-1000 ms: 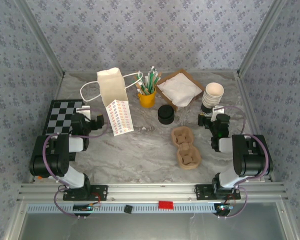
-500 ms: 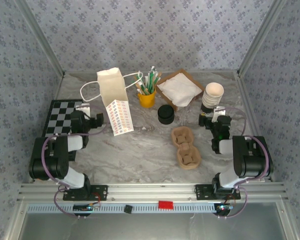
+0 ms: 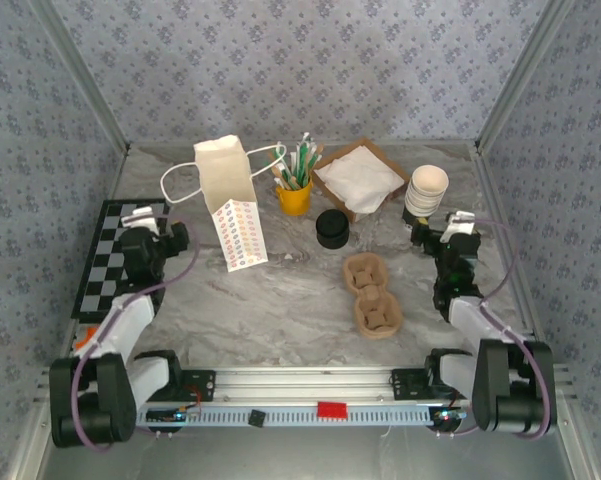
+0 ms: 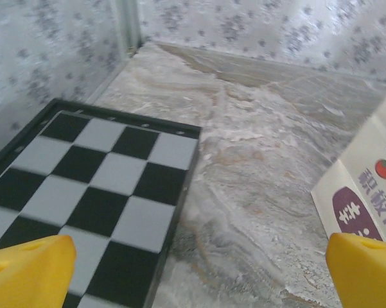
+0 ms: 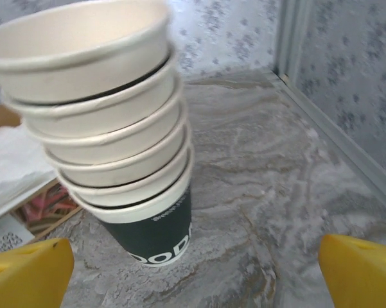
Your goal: Pack the takeout coffee
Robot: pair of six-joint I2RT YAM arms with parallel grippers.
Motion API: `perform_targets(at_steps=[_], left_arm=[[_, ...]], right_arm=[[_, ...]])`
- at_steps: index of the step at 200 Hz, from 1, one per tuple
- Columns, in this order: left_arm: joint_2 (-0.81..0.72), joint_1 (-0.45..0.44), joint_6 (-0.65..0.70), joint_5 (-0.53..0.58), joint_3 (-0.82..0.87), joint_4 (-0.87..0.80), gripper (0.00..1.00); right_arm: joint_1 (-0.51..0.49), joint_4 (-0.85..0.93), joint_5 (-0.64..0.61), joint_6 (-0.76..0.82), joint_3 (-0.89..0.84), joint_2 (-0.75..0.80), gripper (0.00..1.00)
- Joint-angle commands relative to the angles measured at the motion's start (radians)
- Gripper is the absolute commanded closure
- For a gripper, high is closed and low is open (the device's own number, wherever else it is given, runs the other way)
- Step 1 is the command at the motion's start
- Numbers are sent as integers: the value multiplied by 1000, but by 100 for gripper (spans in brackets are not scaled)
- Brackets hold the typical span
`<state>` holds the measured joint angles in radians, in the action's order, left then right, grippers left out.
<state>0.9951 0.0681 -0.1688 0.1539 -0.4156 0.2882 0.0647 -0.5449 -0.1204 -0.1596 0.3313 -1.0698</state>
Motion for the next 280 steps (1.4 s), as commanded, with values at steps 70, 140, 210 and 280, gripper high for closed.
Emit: perform_targets(at_steps=[70,140,210,280], left_arm=[[-409,65,-423,-30,-183,-674,0],[-450,-73,-409,-159,-485,-961,1],[-114,-671,-301,80,-823,-1035,1],[175,-923,-173,128,-1028,-946,0]], right_arm=[[148,663,106,-401,171,188,0],[95,1179,48,-313,474,270,0],[48,1444,12,-265,956,-100,2],[32,1450,92,-300,1182,-388,30]])
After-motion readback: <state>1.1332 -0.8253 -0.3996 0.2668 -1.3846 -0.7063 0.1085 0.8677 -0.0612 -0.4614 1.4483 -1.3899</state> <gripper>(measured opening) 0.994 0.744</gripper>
